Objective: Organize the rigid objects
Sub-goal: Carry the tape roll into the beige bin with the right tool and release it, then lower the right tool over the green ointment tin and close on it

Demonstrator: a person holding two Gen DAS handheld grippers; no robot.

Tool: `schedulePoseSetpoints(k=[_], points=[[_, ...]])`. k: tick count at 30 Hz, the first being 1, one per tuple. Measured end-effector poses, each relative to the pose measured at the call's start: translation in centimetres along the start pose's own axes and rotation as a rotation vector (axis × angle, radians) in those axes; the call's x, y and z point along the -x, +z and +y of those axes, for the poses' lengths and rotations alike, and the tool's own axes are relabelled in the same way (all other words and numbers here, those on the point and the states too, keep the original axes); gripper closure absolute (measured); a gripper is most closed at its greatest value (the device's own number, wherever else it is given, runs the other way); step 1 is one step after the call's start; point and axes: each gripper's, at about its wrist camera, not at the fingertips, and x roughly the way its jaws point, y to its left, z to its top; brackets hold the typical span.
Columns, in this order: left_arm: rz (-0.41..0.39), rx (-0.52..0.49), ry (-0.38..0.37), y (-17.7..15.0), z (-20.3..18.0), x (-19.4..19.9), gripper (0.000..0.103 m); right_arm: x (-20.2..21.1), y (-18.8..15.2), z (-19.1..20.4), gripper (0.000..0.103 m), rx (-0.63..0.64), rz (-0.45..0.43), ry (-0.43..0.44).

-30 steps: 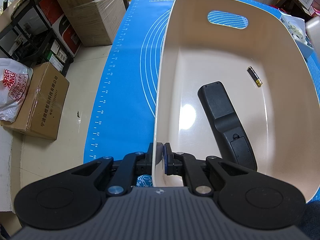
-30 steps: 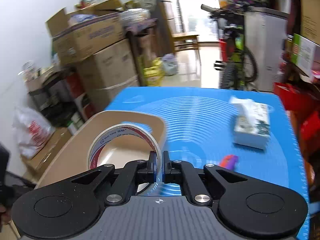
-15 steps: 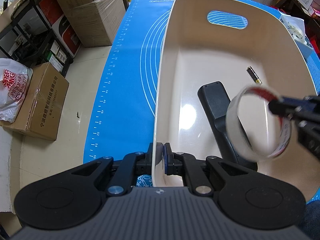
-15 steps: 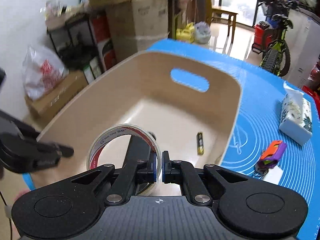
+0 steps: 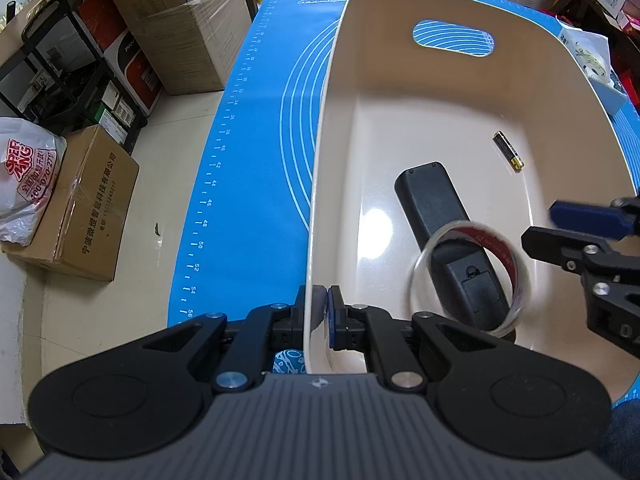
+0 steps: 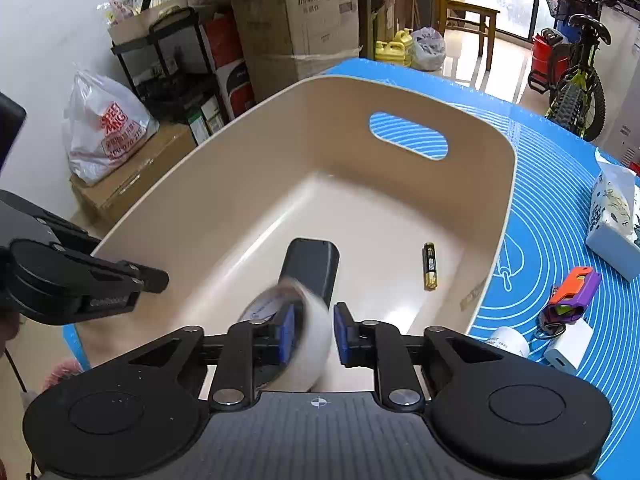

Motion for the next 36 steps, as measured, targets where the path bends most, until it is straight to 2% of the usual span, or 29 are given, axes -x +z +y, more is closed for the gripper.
schedulePoseSetpoints(k=[2,7,10,20,29,36], points=[[0.000,0.001,0.000,0.0,0.0,0.0,0.094,0.6,0.0,-0.1,0.049,-0.007,-0.016,0.000],[0.001,0.001,0.001,0.0,0.0,0.0,0.093,2.4,0.2,-1.9,0.046,-0.087,-0.052,0.016],[0.000,-0.001,0.001,-0.1,0.0,0.0,0.094,4.1,0.2,-3.5,0.040,-0.133,-0.094,0.021],[0.002,-0.001,0.002,-0.1,0.0,0.1,0.093,8.2,-1.5,-9.1,0.030,-0.202,-0.178,-0.068],[0.002,-0.001,0.007,-0.1,0.0,0.1,0.093,5.8,-5.5,-12.0,0.030,-0.210,-0.120,-0.152],[0.002,-0.001,0.007,-0.1,-0.1,0.1,0.093,2.3,-8.0,-12.7,0.030,-0.189,-0.030,-0.147]])
